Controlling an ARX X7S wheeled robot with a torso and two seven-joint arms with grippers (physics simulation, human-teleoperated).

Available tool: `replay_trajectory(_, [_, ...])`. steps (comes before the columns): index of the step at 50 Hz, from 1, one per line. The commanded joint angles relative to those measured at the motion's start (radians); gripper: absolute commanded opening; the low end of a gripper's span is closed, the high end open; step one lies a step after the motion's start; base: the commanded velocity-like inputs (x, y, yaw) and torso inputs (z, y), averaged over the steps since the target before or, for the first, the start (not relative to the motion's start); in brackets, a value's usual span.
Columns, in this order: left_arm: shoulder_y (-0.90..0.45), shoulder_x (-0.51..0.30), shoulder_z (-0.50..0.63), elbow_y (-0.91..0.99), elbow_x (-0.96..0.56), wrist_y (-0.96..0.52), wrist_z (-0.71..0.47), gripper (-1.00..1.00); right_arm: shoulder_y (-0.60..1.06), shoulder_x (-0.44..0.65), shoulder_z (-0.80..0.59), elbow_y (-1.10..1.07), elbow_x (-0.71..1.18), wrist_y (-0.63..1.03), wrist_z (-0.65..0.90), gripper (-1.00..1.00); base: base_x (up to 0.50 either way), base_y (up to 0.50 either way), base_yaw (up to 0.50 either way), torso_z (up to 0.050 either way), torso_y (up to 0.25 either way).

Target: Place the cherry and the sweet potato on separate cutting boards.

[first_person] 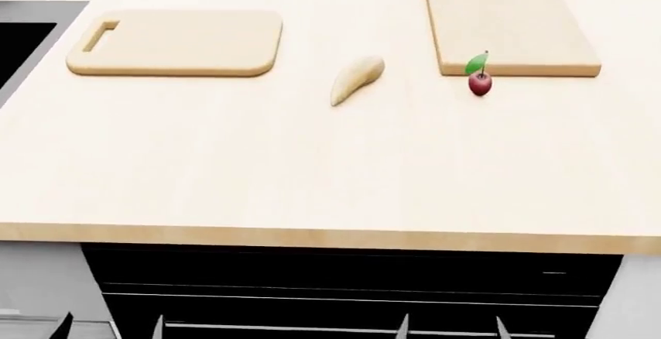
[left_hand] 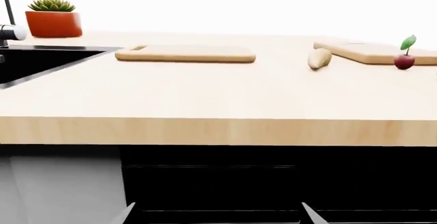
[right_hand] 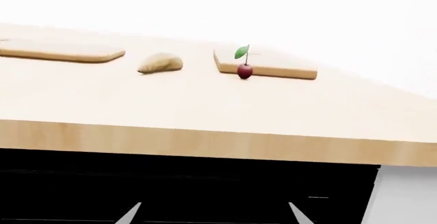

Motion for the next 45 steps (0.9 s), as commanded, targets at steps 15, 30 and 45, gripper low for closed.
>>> replay_trajectory(15, [-0.559,-0.136,-0.139,0.554,-0.247,-1.091,0.058,1.0,0.541,0.193,0.252,-0.739,0.19,1.224,-0.203,1.0,0.0,0.0,0.0,0.0,0.0])
replay_trajectory(30, [-0.757,-0.192,-0.184,0.538,-0.296,-1.271,0.063,1.0,0.765,0.303,0.289,-0.718,0.24,1.474,-0.258,1.0,0.11,-0.3,0.0,0.0,0.0])
replay_trajectory(45, [-0.815,-0.227,-0.224,0.568,-0.323,-1.34,0.065,1.0,0.75,0.308,0.279,-0.747,0.273,1.5,-0.273,1.0,0.46,-0.17,0.0,0.0,0.0])
